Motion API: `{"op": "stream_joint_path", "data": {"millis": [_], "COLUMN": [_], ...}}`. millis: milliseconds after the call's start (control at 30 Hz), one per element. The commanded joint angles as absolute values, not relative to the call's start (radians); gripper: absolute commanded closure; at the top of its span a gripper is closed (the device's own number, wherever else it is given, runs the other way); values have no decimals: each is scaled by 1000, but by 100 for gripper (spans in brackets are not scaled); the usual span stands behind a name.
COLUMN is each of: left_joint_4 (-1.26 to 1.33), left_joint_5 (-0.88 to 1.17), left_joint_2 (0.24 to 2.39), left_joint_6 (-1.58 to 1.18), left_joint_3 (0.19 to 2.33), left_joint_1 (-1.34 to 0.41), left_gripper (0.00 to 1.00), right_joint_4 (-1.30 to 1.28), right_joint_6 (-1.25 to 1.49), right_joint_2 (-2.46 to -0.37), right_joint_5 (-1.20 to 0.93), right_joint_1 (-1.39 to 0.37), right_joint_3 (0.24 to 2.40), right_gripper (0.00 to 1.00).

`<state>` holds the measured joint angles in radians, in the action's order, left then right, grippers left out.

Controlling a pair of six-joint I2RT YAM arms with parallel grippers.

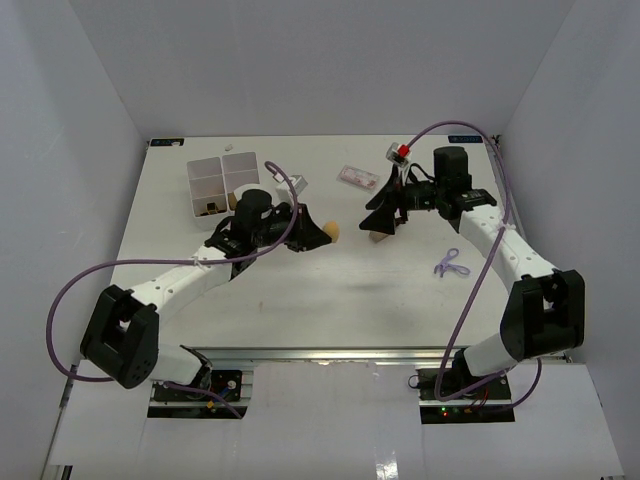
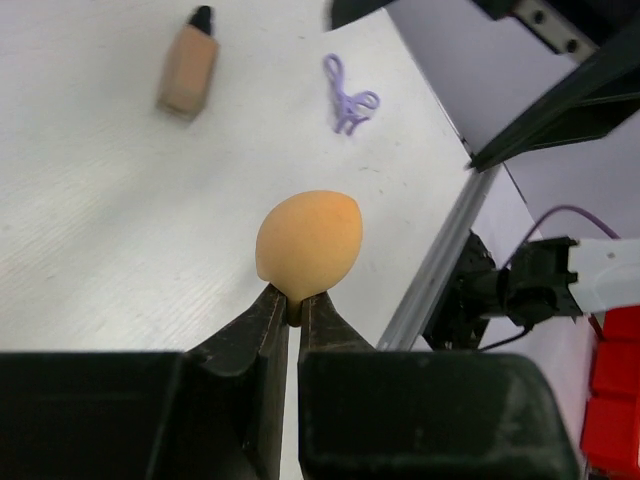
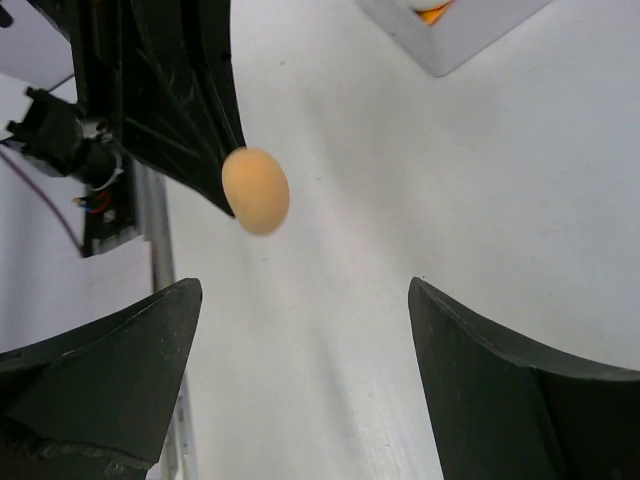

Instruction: Organize the makeup

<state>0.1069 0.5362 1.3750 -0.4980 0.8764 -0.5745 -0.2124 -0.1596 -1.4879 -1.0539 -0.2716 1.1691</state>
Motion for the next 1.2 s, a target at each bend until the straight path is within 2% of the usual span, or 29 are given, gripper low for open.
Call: {"op": "stream_joint_path", "data": {"millis": [0,200,333,567,833,1167], "left_joint_4": [-28,-250,-309,-458,-480,-474], "left_joint_5": [481,395,357,238,160,155], "left_joint_2": [1307,1407,1522,1707,1761,1810], "left_joint_6": [-481,-438,-445,-410,-392,-461], "left_joint_3": [907,1077,1203,1421,1442,1488], "left_joint_1": [-394,-131,-10,60,73,114], "left_gripper": [100,100,100,100,100,100], "right_joint_4": [-224,-137,-101,-49,-47,-35], "right_joint_6": [-254,-262,-235,-194,-216,-206], "right_joint_2": [-1369,-1248,-1214,-1189,-1186,-1192], "right_joint_5": [-967,-964,-991,-1031,-1023,-1033], "right_joint_1": [-234,-195,-147,-117,-108,-94], "right_joint_3": [1125,960,935,886,871,860], "right_gripper": [10,10,10,10,10,10]}}
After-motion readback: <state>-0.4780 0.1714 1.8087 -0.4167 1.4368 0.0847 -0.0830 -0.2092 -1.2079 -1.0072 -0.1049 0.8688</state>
